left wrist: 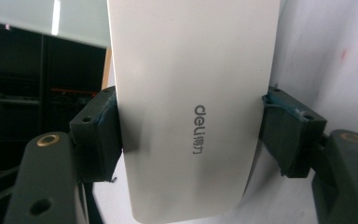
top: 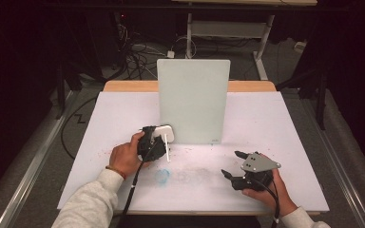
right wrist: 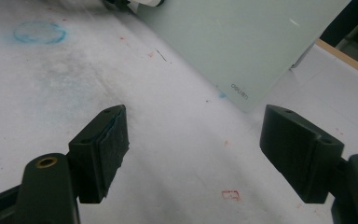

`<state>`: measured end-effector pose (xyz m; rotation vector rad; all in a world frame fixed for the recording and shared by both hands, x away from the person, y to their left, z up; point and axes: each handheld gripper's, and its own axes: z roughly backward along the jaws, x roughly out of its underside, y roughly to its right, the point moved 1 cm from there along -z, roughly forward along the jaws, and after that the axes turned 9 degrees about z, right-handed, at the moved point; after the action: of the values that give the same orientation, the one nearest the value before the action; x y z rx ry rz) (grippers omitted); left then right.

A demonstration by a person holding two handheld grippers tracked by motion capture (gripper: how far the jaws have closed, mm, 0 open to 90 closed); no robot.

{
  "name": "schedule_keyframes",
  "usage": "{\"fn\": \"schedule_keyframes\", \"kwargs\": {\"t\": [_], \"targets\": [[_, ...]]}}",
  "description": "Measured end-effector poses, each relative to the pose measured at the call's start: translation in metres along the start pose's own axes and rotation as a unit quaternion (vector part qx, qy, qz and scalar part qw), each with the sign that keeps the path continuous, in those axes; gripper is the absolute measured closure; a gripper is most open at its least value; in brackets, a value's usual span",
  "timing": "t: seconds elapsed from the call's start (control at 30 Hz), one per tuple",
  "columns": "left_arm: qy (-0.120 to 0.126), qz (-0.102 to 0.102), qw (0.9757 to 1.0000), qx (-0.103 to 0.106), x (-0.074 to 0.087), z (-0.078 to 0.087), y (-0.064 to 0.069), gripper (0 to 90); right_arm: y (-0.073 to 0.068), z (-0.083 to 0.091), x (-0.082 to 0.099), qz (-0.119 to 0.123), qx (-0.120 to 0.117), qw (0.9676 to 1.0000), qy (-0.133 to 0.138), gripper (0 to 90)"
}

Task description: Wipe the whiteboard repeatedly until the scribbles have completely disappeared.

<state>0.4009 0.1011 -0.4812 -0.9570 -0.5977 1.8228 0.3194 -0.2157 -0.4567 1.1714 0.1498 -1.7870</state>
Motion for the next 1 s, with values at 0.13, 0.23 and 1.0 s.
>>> {"fn": "schedule_keyframes", "kwargs": {"t": [0.13,0.23,1.0], "targets": [[0.02,0.031,0.9993,0.006,-0.016,0.003,0.0,28.3,0.0,-0.001,0.0,0.0,-0.002,1.0,-0.001,24.0],[0.03,0.049,0.9983,0.009,-0.033,0.005,0.0,28.4,0.0,0.0,0.0,0.0,-0.002,1.0,0.0,24.0],[0.017,0.129,0.9914,0.012,-0.01,0.005,-0.021,28.3,-0.001,0.004,0.001,0.011,-0.001,0.9999,0.004,23.9]]}}
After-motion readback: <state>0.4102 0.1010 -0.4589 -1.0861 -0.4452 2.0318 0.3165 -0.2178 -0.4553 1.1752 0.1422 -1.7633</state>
